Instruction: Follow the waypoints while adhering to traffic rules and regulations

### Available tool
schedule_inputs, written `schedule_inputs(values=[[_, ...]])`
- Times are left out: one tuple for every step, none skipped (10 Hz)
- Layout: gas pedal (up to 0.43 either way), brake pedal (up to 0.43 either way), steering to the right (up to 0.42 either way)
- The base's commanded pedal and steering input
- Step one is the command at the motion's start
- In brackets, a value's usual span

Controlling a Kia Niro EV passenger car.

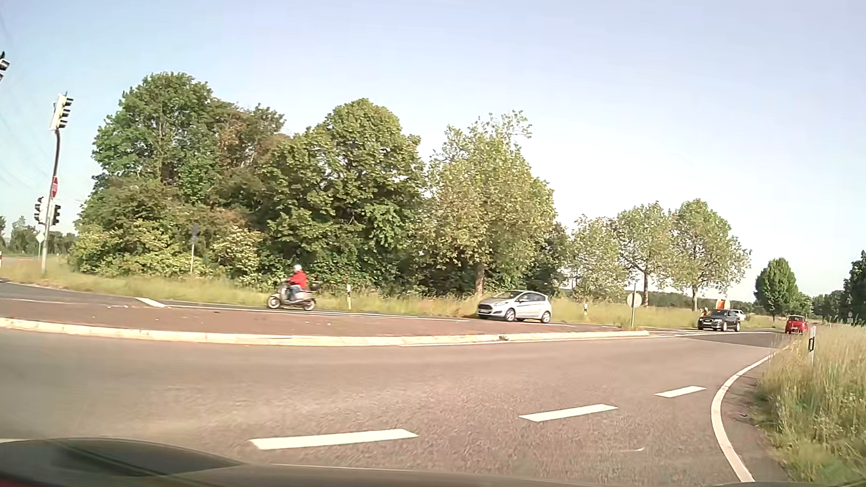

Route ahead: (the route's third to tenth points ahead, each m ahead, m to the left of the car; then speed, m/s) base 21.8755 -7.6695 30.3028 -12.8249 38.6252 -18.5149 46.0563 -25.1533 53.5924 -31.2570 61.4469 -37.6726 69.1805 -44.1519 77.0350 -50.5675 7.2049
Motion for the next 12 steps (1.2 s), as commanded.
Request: schedule_inputs(values=[[0.169,0.03,0.149],[0.177,0.03,0.149],[0.197,0.03,0.15],[0.197,0.03,0.153],[0.209,0.03,0.157],[0.228,0.03,0.159],[0.24,0.03,0.159],[0.24,0.03,0.159],[0.248,0.03,0.158],[0.248,0.03,0.152],[0.248,0.03,0.147],[0.248,0.03,0.141]])
